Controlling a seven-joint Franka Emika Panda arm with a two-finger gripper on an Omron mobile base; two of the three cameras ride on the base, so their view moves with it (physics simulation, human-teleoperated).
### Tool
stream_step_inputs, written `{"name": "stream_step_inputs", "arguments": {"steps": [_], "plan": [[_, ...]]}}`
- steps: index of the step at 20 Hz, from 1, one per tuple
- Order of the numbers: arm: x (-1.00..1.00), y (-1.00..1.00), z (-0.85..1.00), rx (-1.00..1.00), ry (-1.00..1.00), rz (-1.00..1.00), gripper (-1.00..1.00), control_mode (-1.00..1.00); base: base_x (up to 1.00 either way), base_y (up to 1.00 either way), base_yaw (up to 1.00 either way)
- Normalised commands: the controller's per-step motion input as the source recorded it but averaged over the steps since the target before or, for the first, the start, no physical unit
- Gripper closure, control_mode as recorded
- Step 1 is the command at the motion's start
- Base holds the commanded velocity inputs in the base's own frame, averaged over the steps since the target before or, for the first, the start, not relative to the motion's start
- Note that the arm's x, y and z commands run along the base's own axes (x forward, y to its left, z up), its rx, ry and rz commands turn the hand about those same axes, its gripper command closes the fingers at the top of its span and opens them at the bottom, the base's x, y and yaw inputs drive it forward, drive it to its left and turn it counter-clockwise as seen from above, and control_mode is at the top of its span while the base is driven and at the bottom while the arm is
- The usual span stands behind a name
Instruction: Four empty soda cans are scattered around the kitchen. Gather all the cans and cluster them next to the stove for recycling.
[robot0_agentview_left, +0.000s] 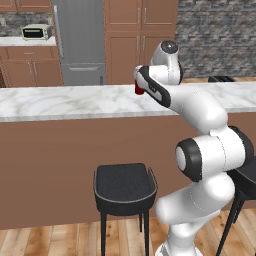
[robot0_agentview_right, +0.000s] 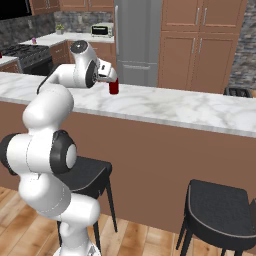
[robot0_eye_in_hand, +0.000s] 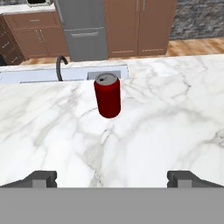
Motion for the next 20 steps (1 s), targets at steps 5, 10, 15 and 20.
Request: {"name": "stream_step_inputs", "arguments": {"steps": [5, 10, 15, 20], "plan": [[0.03, 0.00, -0.15, 0.00, 0.00, 0.00, -1.00, -1.00, 0.00, 0.00, 0.00], [0.11, -0.01, -0.07, 0.00, 0.00, 0.00, -1.00, -1.00, 0.00, 0.00, 0.00], [0.25, -0.08, 0.00, 0.00, 0.00, 0.00, -1.00, -1.00, 0.00, 0.00, 0.00], [0.26, -0.11, 0.00, 0.00, 0.00, 0.00, -1.00, -1.00, 0.00, 0.00, 0.00]]}}
